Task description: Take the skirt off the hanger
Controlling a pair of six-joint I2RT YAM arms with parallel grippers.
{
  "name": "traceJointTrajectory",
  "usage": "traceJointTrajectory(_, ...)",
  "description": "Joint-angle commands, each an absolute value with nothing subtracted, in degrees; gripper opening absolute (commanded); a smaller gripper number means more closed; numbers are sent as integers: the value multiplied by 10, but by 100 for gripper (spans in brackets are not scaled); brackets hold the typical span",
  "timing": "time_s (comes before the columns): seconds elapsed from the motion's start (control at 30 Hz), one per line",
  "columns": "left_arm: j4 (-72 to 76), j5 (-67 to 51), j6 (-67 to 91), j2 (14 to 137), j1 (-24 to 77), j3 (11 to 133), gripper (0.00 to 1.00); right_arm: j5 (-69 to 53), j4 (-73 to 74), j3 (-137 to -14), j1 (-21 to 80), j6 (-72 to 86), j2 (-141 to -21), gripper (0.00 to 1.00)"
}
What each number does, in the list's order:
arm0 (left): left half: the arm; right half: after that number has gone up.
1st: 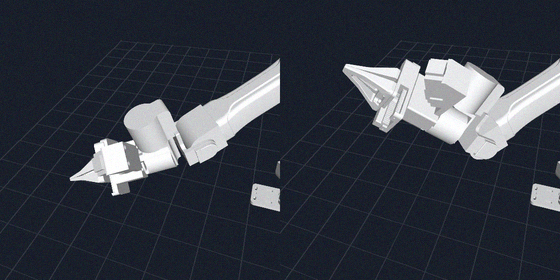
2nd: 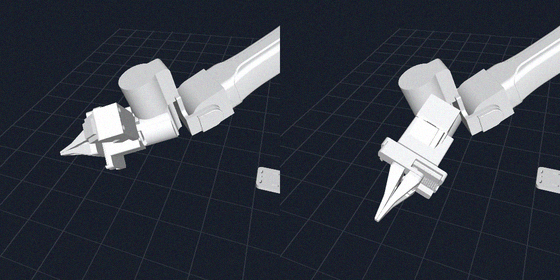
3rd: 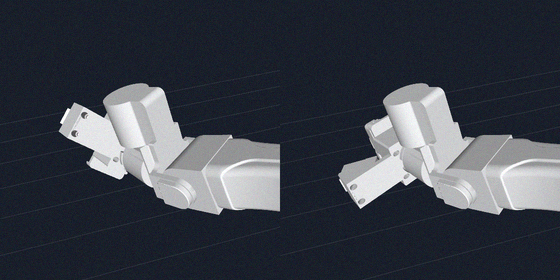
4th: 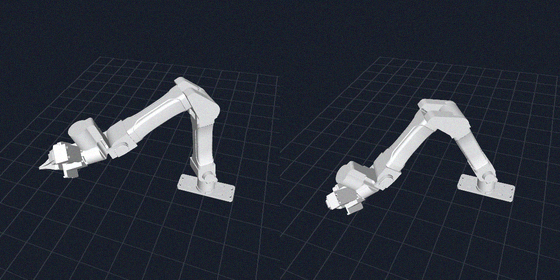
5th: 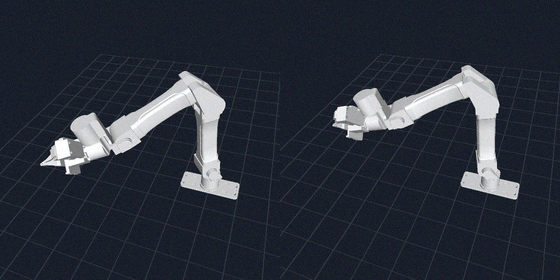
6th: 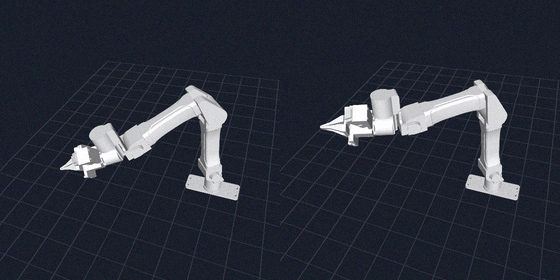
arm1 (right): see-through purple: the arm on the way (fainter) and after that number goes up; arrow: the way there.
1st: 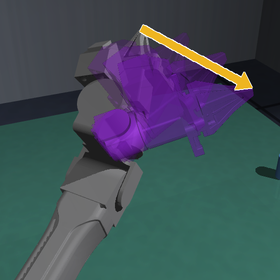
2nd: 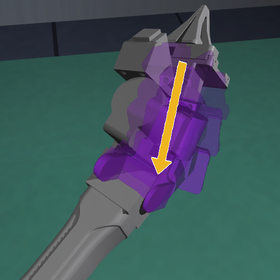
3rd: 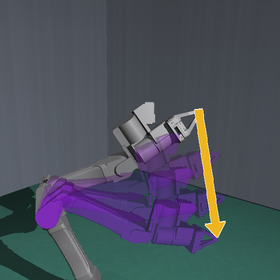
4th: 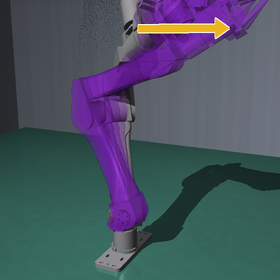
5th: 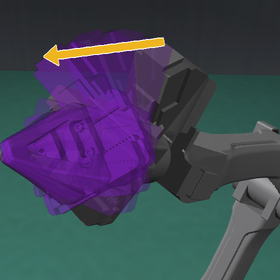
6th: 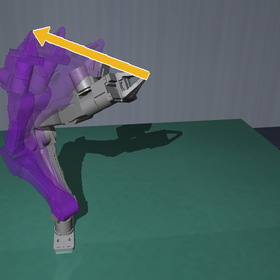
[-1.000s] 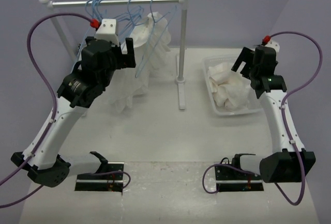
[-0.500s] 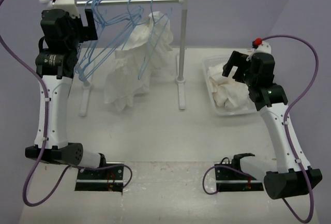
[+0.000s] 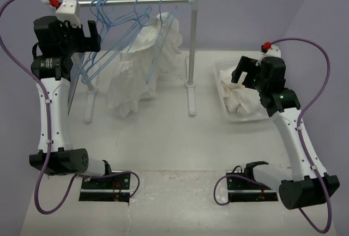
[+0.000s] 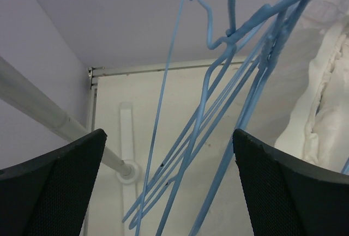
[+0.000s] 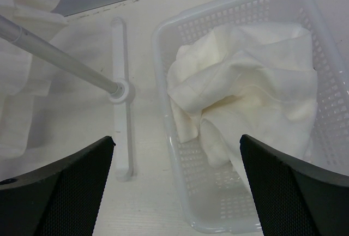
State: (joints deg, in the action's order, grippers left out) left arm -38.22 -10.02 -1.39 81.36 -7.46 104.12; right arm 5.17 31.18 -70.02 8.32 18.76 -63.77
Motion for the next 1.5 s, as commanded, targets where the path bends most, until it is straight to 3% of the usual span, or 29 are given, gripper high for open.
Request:
traceJointTrajectory(0.0,-357,-169,-33,805,-83,1035,100,58,292,-698,85,178,-642,99)
traceJointTrajectory(0.07,-351,-163,-30,808,-83,1028,84,60,291,-696,85,178,-642,99)
traceJointTrajectory(0.1,-351,-162,-24,811,-83,1030,60,60,291,-696,85,178,-641,99)
traceJointTrajectory(0.2,-342,-161,-14,808,-83,1031,33,61,288,-693,84,177,-640,99)
traceJointTrajectory(0.23,-338,-168,-14,807,-83,1030,32,61,289,-693,85,177,-640,99)
traceJointTrajectory(0.3,-332,-173,-11,800,-83,1027,21,63,288,-692,85,177,-640,99)
traceJointTrajectory(0.4,-316,-189,-9,791,-83,1020,18,67,287,-690,85,176,-640,99)
traceJointTrajectory(0.43,-315,-190,-9,789,-83,1019,13,69,287,-689,85,176,-640,99)
traceJointTrajectory(0.47,-312,-192,-5,787,-83,1019,0,69,287,-689,85,175,-640,99)
traceJointTrajectory(1.03,-266,-220,39,746,-83,1000,0,72,280,-684,85,175,-635,99)
traceJointTrajectory(1.47,-269,-74,104,748,-83,984,0,75,279,-685,84,170,-641,99)
